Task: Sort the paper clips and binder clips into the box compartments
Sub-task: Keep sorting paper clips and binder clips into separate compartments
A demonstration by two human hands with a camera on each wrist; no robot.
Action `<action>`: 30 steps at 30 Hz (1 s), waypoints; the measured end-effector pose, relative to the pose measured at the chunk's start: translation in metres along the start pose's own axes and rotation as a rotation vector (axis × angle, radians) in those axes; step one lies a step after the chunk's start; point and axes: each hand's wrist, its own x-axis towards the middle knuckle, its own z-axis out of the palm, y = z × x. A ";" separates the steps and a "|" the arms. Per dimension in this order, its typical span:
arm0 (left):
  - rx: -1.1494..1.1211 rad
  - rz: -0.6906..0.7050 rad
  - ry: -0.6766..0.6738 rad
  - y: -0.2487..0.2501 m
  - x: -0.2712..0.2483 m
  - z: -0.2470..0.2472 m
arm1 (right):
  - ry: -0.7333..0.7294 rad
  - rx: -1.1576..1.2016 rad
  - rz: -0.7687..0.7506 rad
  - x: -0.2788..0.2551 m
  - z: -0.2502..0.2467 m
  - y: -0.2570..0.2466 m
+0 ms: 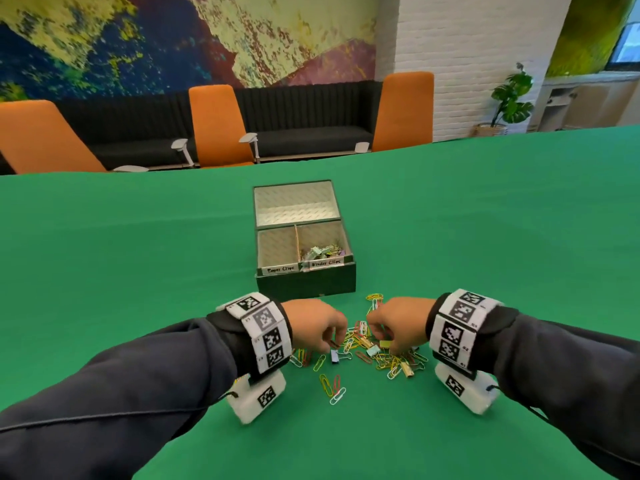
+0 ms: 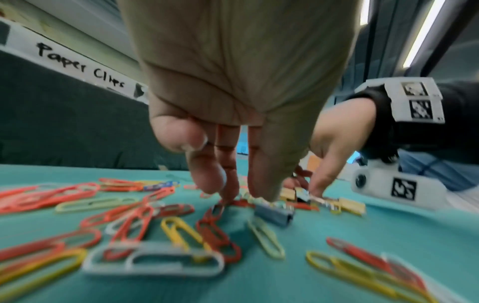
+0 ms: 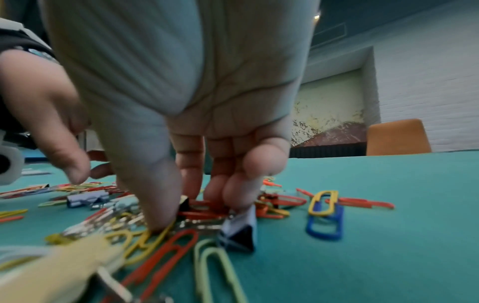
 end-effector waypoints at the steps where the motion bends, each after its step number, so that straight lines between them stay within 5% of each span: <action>1: 0.006 0.002 -0.008 0.001 0.001 0.004 | 0.003 -0.019 0.001 0.002 0.000 0.000; 8: 0.126 0.042 0.028 0.011 0.009 0.013 | 0.080 0.054 0.005 -0.007 0.000 0.005; 17: 0.242 0.062 0.097 0.013 0.002 0.020 | 0.011 0.089 -0.025 0.001 0.004 -0.005; 23: -0.080 -0.039 0.319 -0.012 -0.008 0.015 | 0.021 0.197 -0.078 -0.001 0.006 -0.005; 30: -0.170 -0.012 0.221 -0.006 -0.010 0.020 | 0.012 0.128 -0.178 -0.001 0.007 -0.005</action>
